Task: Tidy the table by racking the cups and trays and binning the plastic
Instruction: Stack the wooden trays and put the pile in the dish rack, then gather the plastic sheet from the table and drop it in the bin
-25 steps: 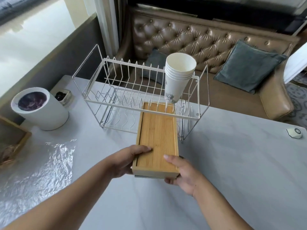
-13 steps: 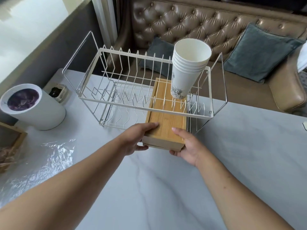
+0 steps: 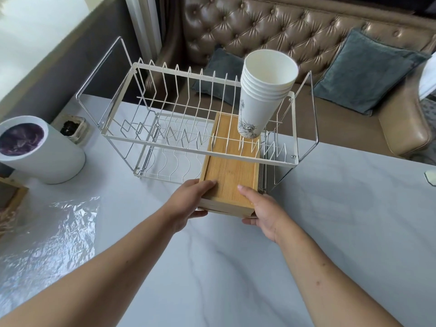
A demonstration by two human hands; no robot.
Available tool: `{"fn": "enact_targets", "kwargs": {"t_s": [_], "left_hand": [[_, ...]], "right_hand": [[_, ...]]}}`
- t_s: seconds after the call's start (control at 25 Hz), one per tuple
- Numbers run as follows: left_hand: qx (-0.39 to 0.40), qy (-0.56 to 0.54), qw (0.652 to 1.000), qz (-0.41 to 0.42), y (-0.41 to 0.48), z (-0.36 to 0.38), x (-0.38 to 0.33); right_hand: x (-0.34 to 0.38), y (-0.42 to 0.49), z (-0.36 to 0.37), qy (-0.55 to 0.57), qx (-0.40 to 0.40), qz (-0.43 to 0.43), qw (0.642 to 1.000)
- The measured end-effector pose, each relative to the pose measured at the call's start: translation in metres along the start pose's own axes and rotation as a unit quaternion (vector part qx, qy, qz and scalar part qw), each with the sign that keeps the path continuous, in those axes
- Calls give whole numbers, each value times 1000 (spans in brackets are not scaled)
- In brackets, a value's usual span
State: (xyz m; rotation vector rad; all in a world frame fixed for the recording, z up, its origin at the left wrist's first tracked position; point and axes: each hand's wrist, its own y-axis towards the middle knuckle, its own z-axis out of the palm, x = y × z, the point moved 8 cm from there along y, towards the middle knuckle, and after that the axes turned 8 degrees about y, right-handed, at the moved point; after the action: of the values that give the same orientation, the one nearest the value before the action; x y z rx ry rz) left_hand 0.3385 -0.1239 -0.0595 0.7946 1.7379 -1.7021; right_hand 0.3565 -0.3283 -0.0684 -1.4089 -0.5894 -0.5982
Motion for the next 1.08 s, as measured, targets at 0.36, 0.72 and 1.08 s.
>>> {"fn": "enact_targets", "kwargs": {"t_s": [0.36,0.72,1.08], "left_hand": [[-42,38,997,48,-13,0,8],[-156,182,964,119,-39,-3,3],[-247,403,874,112,-78,-59,82]], "right_hand": [[-7,-17,6,-88,-54,-120,987],[7,-53,-1,-265,-79,-251,928],[-75,-65,-17,-451,-139,-202,858]]}}
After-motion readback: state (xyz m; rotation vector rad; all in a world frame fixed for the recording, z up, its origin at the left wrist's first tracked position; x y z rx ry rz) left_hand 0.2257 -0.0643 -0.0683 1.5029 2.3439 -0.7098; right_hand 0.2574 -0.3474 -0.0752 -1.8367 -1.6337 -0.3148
